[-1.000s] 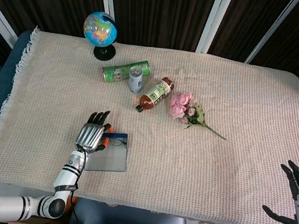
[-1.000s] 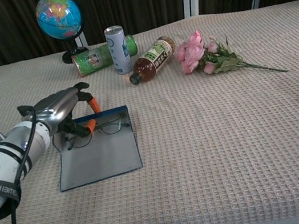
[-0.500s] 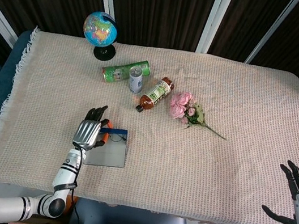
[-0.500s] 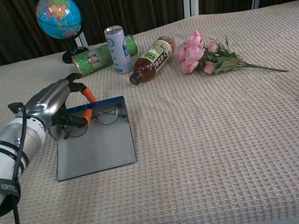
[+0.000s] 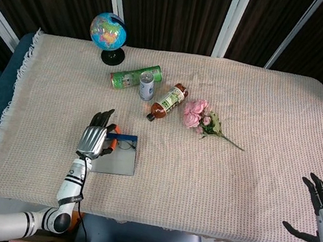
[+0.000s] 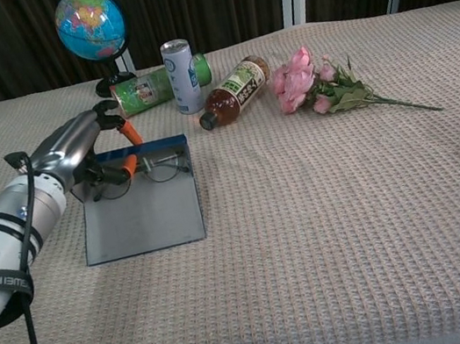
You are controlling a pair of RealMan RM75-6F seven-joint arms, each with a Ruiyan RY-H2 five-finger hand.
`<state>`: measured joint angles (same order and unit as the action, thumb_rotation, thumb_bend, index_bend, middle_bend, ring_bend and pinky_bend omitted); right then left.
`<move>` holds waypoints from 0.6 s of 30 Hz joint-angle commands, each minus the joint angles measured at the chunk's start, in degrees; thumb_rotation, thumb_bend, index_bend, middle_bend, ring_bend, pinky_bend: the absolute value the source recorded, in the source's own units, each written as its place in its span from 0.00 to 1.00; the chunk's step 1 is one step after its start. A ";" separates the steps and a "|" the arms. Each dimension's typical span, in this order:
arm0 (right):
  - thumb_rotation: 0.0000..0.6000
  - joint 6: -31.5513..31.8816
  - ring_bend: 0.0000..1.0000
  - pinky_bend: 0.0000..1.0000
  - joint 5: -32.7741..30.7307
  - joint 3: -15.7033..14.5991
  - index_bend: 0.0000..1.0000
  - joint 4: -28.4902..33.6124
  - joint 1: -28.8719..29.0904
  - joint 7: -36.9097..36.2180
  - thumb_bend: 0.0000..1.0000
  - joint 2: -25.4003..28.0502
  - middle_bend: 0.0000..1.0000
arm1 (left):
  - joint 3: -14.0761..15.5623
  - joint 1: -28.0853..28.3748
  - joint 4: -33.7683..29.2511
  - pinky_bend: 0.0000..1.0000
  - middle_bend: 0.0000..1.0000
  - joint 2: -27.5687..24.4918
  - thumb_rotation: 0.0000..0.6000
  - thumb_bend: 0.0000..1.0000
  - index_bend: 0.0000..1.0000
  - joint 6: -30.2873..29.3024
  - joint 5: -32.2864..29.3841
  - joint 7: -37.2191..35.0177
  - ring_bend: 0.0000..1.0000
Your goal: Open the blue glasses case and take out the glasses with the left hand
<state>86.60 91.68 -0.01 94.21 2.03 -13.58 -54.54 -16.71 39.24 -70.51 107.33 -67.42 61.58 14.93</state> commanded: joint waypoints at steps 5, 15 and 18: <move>1.00 0.22 0.00 0.00 0.10 -0.02 0.00 0.06 -0.12 0.14 0.06 -0.05 0.00 | -0.58 -0.35 2.54 0.00 0.02 1.72 1.00 0.46 0.56 -2.31 2.74 -3.49 0.00; 1.00 0.40 0.00 0.00 0.02 0.05 0.00 0.04 -0.22 -0.10 0.06 -0.01 0.00 | -0.57 -0.30 5.29 0.00 0.02 2.43 1.00 0.47 0.56 -0.71 2.81 -3.43 0.00; 1.00 0.56 0.00 0.00 0.07 0.05 0.00 0.01 -0.29 -0.26 0.06 0.01 0.00 | -0.65 -0.31 5.57 0.00 0.02 2.52 1.00 0.47 0.56 0.21 2.22 -3.07 0.00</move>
<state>87.16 91.75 0.05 94.22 1.75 -13.84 -54.53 -17.33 38.94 -65.05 109.81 -67.36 63.95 11.75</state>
